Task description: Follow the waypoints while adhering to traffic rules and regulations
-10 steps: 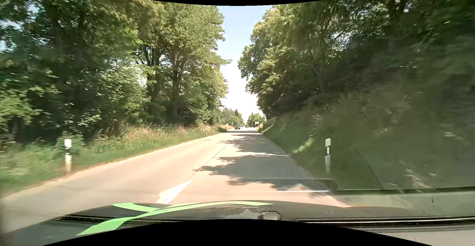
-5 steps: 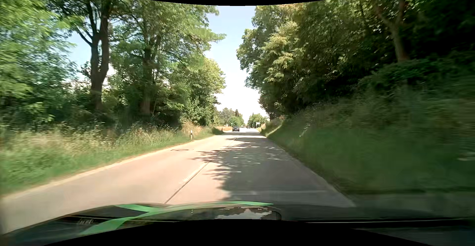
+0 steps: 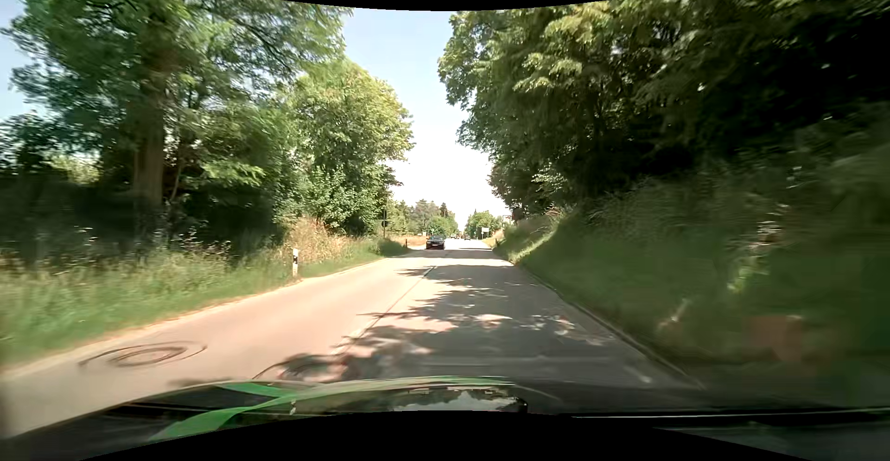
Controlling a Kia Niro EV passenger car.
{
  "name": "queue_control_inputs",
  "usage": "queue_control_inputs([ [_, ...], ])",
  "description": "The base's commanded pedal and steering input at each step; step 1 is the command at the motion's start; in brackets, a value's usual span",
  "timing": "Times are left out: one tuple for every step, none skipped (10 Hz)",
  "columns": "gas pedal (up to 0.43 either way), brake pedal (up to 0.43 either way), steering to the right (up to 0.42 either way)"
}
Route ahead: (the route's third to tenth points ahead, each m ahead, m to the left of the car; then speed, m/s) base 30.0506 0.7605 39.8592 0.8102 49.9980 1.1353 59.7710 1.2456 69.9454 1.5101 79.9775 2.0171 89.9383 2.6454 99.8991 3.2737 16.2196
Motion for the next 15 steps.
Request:
queue_control_inputs([
  [0.189, 0.0, -0.002],
  [0.197, 0.0, 0.0],
  [0.209, 0.0, 0.001],
  [0.22, 0.0, 0.001],
  [0.22, 0.0, 0.001],
  [0.197, 0.0, 0.001],
  [0.169, 0.0, 0.001],
  [0.157, 0.0, 0.001],
  [0.157, 0.0, 0.001],
  [0.157, 0.0, 0.0],
  [0.169, 0.0, 0.0],
  [0.189, 0.0, 0.001],
  [0.22, 0.0, 0.001],
  [0.228, 0.0, 0.001],
  [0.24, 0.0, 0.001],
])
